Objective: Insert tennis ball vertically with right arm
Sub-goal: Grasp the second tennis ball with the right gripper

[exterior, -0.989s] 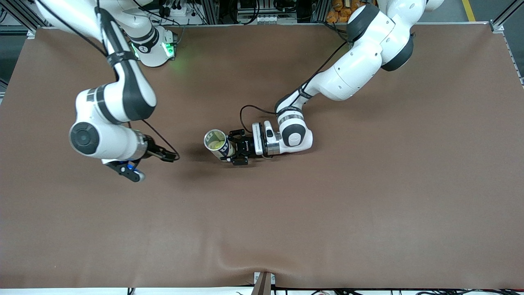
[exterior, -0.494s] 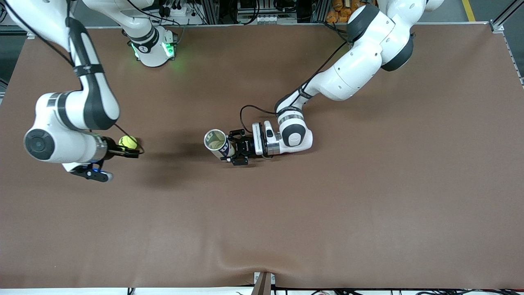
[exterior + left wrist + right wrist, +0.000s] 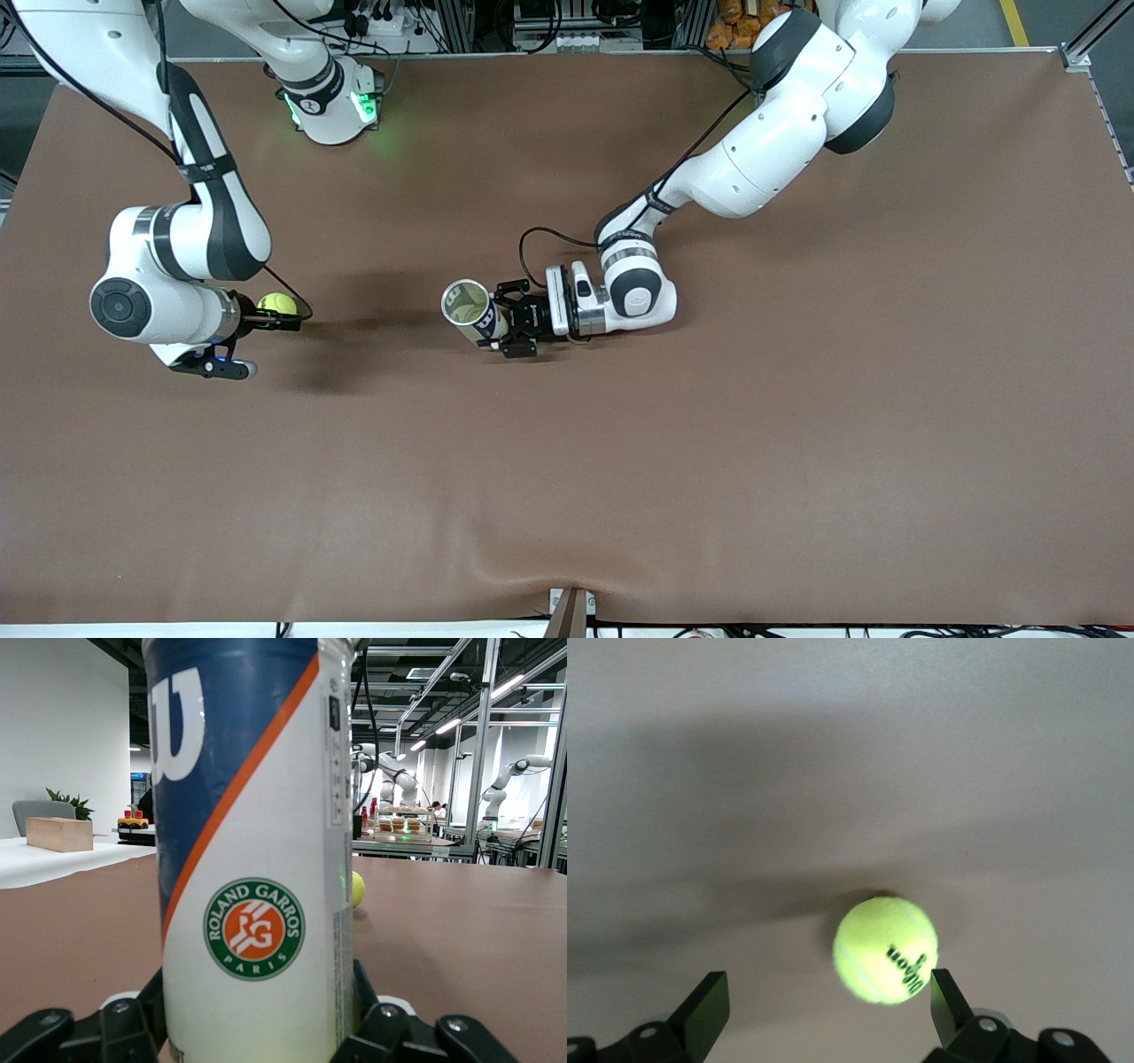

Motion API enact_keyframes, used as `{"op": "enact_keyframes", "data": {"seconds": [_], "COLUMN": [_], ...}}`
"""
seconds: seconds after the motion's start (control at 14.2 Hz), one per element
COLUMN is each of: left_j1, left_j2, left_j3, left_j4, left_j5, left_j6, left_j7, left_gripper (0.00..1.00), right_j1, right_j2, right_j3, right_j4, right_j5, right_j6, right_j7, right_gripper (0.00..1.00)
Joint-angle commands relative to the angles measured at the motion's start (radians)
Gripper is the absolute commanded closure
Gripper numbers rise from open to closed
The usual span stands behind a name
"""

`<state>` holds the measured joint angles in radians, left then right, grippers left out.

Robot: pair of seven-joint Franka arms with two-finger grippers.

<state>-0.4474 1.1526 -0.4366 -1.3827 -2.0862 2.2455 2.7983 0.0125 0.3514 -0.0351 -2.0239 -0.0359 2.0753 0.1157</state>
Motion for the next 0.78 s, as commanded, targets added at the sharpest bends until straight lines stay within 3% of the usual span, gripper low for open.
{"op": "enact_keyframes", "data": {"seconds": [0.0,0.71], "left_j1": [0.001,0.000], "left_j2": [0.027,0.029], "left_j3": [-0.008,-0.008], "left_j4": [0.007,0.007], "left_j5": [-0.071,-0.071], "left_j6": [-0.009,-0.009], "left_j7": [0.256,0.256], "left_gripper": [0.23,0.23], "right_j1": [-0.057,-0.082], "right_j2": [0.015,0.112], "right_j3": [0.017,0.020], "right_j4": [-0.021,-0.050], "right_j5": [-0.019,0.004], "right_j6": [0.025,0.066], "right_j7": [-0.057,-0.056], "right_gripper": [0.00,0.00]}}
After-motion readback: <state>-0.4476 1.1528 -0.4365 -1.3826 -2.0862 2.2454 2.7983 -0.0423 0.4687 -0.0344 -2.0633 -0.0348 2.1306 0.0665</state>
